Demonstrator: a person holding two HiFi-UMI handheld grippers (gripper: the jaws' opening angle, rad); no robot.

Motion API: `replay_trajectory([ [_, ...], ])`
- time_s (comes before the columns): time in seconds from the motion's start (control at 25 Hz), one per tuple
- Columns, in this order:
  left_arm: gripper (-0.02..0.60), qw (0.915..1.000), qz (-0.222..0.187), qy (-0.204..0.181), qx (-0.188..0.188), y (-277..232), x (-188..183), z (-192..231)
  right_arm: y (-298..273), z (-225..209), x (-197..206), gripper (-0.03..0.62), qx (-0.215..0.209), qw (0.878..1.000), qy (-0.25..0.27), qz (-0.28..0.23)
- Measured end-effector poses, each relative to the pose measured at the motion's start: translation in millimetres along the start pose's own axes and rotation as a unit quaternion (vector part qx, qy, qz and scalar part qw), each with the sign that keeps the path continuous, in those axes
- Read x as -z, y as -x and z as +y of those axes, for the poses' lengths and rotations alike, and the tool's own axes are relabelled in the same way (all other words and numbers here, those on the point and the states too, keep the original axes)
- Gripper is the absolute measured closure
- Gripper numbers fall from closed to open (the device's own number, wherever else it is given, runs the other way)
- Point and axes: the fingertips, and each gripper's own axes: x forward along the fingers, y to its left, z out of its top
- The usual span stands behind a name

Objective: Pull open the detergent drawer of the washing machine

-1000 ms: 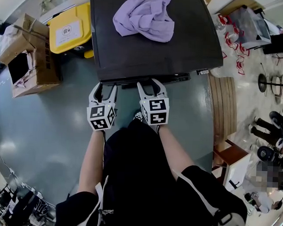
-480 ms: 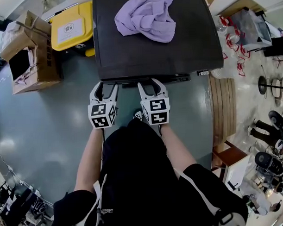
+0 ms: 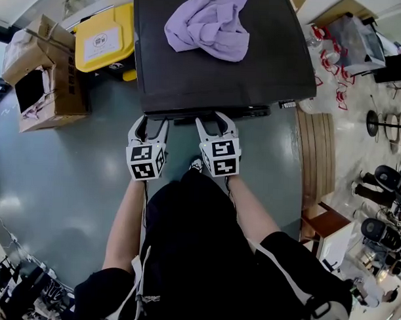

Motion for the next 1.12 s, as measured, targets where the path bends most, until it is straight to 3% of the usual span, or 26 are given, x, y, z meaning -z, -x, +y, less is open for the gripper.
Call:
replay_trajectory([
  [1.12,0.33,0.9999,0.006,-0.002,-0.009,33,25,-13,31,14,26,0.397,0.008,1.0,0.008,0.001],
])
